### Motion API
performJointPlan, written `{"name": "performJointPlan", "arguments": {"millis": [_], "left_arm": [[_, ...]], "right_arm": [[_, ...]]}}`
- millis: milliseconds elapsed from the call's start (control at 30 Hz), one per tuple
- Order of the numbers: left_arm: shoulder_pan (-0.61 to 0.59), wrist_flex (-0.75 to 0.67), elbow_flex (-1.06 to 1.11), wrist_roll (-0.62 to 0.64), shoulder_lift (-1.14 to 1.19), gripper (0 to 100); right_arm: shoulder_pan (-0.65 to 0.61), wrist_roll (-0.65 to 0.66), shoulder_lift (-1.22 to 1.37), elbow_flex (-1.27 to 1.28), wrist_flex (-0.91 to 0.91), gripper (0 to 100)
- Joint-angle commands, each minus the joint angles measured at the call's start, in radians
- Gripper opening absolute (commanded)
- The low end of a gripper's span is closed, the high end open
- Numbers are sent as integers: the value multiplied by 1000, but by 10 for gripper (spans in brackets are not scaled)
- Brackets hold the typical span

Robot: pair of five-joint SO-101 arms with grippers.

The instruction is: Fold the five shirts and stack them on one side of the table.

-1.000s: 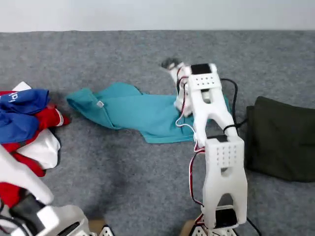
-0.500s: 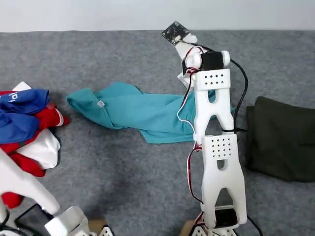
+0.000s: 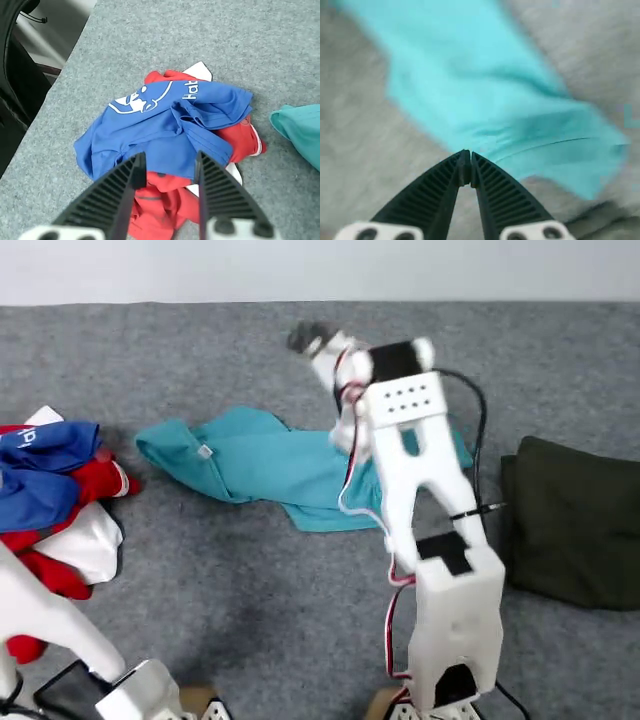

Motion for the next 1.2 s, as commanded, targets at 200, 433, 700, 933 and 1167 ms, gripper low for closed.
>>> {"name": "performJointPlan", "arguments": {"millis": [200, 433, 700, 933, 1167], "left_arm": [[29, 3, 51, 11, -35, 166], [29, 3, 51, 11, -35, 166], [25, 5, 51, 11, -35, 166], [28, 5, 51, 11, -35, 166], [28, 3, 51, 8, -35, 166]], "right_arm": [[-180, 0, -7, 293, -10, 35], [-168, 3, 120, 293, -119, 202], [-139, 9, 142, 292, -228, 203], [-114, 9, 222, 293, -286, 203], [-96, 9, 280, 258, -283, 87]]}}
